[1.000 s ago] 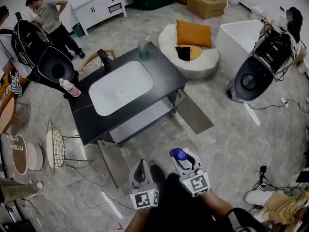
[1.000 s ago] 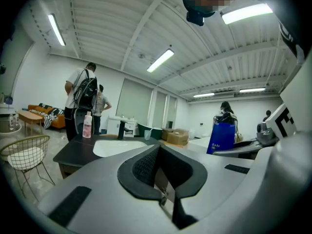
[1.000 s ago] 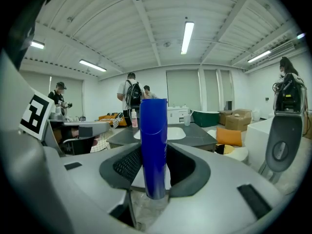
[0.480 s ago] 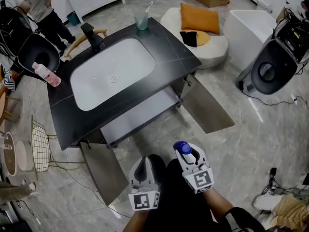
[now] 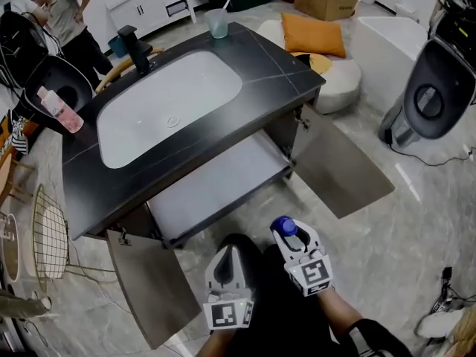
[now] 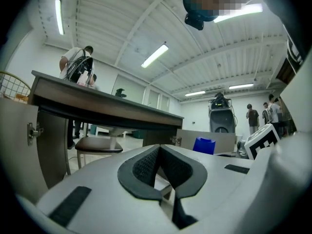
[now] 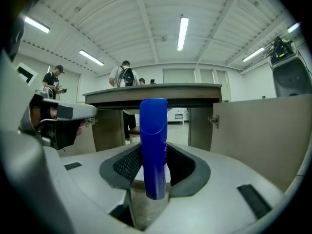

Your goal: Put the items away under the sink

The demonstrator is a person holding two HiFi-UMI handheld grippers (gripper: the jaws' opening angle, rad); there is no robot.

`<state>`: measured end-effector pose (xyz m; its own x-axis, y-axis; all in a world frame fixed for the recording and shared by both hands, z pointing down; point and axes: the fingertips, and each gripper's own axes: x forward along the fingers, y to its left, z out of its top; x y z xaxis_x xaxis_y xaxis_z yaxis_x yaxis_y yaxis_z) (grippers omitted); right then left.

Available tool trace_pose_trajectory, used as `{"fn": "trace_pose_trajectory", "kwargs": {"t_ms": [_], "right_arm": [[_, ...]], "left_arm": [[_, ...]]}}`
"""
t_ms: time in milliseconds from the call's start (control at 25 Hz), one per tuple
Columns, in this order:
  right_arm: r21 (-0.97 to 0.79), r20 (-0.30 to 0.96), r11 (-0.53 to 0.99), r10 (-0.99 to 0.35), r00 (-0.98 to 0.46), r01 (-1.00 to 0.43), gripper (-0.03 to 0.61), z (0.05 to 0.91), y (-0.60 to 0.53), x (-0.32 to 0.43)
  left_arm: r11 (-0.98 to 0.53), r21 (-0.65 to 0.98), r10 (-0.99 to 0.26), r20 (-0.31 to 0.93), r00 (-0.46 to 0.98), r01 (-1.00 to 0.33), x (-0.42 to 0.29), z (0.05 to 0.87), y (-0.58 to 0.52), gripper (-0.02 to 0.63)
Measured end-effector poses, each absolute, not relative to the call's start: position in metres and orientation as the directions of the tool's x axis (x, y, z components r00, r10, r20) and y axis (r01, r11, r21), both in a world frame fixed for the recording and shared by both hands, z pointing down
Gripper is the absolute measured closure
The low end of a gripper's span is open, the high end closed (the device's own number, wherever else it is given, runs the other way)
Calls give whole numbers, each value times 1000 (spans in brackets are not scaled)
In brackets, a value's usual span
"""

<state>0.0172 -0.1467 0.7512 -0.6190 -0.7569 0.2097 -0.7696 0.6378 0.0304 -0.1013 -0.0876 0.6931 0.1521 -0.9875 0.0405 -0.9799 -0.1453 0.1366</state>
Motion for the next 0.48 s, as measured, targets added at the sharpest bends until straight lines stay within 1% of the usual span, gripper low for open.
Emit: {"fn": "trace_pose_trajectory", "kwargs": {"t_ms": [160,360,480], "right_arm": [[54,215,649,-749,-626,-758,426,783,-152,11],[-1,235,649,-740,-631,-761,426,791,-160,-6],[41,239,660,-736,-634,-751,426,795,-176,-10]], "left_arm": [[-165,141,-985,29,171,-976,-102,714,-91,600],[-156,171,-986,37,164,-973,-109,719,-95,600],[-143,177,-987,42,153,-974,-114,724,-103,600]]}}
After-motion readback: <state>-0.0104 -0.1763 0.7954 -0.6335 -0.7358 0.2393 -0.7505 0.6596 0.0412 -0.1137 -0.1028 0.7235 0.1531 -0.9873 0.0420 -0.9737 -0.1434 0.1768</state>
